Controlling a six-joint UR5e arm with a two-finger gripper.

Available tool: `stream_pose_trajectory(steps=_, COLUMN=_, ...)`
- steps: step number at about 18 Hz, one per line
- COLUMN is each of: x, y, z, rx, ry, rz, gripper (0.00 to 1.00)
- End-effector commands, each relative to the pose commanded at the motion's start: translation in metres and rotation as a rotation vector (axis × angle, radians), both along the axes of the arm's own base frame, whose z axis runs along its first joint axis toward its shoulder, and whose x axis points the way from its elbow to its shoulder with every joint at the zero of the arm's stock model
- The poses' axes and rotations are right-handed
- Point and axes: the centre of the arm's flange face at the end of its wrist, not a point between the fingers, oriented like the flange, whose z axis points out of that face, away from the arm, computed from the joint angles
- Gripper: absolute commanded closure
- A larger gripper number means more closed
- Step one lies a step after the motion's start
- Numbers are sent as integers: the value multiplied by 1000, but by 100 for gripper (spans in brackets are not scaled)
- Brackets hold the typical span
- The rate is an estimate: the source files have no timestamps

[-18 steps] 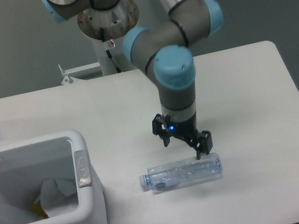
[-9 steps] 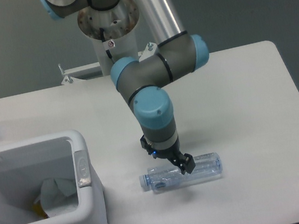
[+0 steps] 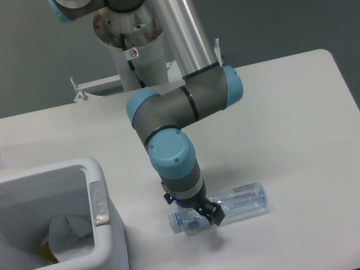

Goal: Place the trash in the trash can
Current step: 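Close the gripper on the bottle's cap end and tilt it upward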

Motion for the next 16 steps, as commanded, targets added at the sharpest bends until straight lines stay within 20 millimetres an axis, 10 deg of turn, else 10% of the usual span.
stream_pose_trajectory(steps=12, x=6, y=-1, z=-18, rx=-38, ry=1, rz=2, gripper=3)
stream_pose_trajectory(steps=16, x=6, y=-2, z=-17, rx=-35, ry=2, rz=24, gripper=30)
